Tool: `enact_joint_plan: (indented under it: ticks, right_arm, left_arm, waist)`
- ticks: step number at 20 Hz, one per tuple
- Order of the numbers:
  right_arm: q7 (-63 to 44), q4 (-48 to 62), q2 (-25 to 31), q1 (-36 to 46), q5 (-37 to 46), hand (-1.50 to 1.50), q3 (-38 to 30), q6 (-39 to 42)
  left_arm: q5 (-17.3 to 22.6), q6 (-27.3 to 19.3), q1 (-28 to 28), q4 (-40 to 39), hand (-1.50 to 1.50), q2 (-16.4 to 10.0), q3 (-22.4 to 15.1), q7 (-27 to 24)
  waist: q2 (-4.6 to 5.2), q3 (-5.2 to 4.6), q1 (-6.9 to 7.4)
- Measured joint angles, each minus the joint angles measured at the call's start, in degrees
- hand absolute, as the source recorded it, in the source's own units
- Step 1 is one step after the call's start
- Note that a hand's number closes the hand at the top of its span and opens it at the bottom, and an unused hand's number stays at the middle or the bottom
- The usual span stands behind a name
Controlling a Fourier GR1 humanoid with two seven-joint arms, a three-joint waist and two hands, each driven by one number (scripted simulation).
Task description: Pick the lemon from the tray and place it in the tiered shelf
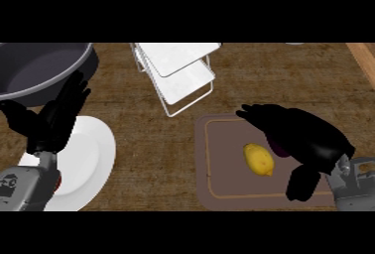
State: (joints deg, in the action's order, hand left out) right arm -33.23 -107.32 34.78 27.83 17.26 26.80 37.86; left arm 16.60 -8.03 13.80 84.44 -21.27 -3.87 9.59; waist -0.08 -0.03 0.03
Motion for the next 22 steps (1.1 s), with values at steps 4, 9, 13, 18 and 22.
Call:
enact_joint_plan:
  ticks: [4, 9, 13, 18, 22]
  right_arm:
    - [-0.1, -1.1, -0.6, -2.6, 5.2, -1.5, 0.7, 1.4]
    - [0.9, -1.5, -2.3, -5.5, 11.2, -1.5, 1.2, 2.9]
    - [2.5, -1.8, -4.1, -8.4, 15.5, -1.5, 1.4, 3.6]
    - [6.9, 1.4, -5.9, -10.6, 21.4, -1.5, 1.1, 2.0]
    - [9.5, 3.0, -7.9, -12.8, 25.0, -1.5, 0.7, 0.4]
  left_arm:
    - [-0.9, 0.4, 0.5, 0.4, 0.0, 0.7, 0.7, 0.8]
    - [-2.6, 0.4, 1.2, 0.5, 0.0, 2.1, 1.4, 1.6]
    - [-3.7, 1.5, 1.9, -0.7, 0.0, 3.0, 2.6, 1.1]
    - [-4.9, 2.4, 1.3, 0.2, 0.0, 3.7, 3.6, 1.7]
    - [-5.0, 3.8, 0.1, 2.3, 0.0, 3.9, 4.7, 2.9]
  waist:
    - [0.02, 0.02, -0.04]
    - [0.04, 0.02, -0.07]
    - [0.06, 0.03, -0.09]
    - [0.07, 0.04, 0.01]
    - [0.05, 0.03, 0.05]
